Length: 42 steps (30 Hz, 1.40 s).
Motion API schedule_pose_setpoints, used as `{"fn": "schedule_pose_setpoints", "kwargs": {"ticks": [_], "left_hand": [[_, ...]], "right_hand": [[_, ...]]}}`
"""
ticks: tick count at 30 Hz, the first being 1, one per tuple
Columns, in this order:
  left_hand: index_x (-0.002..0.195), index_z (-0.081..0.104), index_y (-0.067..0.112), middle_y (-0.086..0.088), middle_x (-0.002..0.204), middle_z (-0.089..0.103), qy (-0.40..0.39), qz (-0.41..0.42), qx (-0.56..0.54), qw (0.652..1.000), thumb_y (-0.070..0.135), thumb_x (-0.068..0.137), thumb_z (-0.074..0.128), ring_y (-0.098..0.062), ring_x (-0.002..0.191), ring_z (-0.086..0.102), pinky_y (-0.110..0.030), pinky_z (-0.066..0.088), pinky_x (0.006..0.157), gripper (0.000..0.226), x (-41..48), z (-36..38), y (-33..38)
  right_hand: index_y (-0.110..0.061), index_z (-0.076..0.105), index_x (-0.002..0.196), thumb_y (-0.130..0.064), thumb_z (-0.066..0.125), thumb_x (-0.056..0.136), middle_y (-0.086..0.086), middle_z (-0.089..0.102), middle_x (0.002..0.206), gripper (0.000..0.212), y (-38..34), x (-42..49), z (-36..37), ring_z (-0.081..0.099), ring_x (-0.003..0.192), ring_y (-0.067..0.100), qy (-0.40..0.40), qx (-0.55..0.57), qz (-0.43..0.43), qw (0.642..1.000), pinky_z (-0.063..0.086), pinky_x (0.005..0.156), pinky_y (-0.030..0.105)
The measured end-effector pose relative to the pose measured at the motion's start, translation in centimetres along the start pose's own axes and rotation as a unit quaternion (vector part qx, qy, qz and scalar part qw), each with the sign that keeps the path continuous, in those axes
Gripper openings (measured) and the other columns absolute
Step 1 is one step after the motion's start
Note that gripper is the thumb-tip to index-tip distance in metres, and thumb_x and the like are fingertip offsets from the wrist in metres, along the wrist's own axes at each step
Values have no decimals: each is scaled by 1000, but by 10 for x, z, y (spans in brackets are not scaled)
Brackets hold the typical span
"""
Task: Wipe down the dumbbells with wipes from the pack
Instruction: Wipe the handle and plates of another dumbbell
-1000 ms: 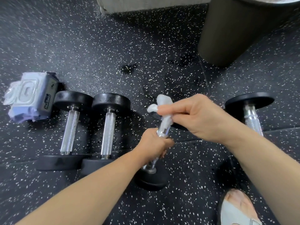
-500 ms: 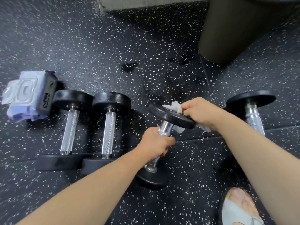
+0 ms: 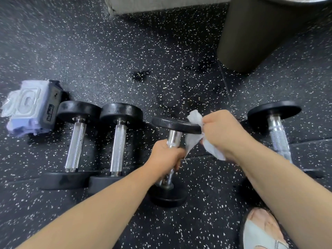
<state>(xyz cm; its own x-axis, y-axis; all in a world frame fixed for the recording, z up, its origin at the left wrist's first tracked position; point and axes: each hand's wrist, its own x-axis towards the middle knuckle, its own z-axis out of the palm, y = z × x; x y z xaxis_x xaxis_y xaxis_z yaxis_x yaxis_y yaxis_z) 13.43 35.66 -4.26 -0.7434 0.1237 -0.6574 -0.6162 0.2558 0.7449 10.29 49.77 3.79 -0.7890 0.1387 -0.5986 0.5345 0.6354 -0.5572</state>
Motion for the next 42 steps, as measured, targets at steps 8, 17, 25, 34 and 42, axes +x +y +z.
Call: {"fn": "schedule_pose_setpoints", "kwargs": {"ticks": [8, 17, 25, 34, 42], "left_hand": [[61, 48, 10, -3, 44, 46, 27, -28, -37, 999, -1, 74, 62, -17, 38, 42, -29, 41, 47, 22, 8, 0, -5], [73, 51, 7, -5, 52, 50, 34, -43, -60, 997, 1, 77, 61, -14, 38, 44, -26, 43, 45, 12, 10, -4, -3], [85, 56, 6, -2, 55, 52, 29, -98, -83, 991, 8, 82, 70, -14, 43, 47, -26, 43, 45, 14, 27, -4, 6], [108, 50, 12, -4, 96, 62, 82, -66, 148, 983, 36, 80, 71, -15, 76, 61, -29, 50, 60, 43, 26, -22, 13], [128, 34, 14, -6, 122, 44, 195, 21, 435, 879, 34, 85, 64, -26, 104, 52, -35, 39, 70, 56, -2, -10, 34]], "right_hand": [[6, 59, 113, 10, 34, 91, 18, 57, 106, 34, 16, 40, 21, 58, 94, 25, -93, 471, 169, 861, 51, 95, 37], [-13, 35, 58, -2, 44, 91, 0, 33, 52, 36, 1, 16, 31, 31, 47, 17, 47, 258, 41, 964, 30, 44, 22], [-12, 47, 61, -1, 52, 75, 6, 44, 59, 18, 8, 17, 20, 41, 54, 21, 20, 317, 53, 947, 30, 53, 34], [2, 63, 80, 9, 48, 80, 14, 54, 80, 17, 49, 22, 15, 53, 64, 18, -28, 284, 75, 955, 48, 60, 29], [15, 59, 86, 9, 45, 74, 8, 49, 81, 20, 57, 25, -2, 43, 73, 24, 24, 300, 94, 949, 35, 69, 36]]}}
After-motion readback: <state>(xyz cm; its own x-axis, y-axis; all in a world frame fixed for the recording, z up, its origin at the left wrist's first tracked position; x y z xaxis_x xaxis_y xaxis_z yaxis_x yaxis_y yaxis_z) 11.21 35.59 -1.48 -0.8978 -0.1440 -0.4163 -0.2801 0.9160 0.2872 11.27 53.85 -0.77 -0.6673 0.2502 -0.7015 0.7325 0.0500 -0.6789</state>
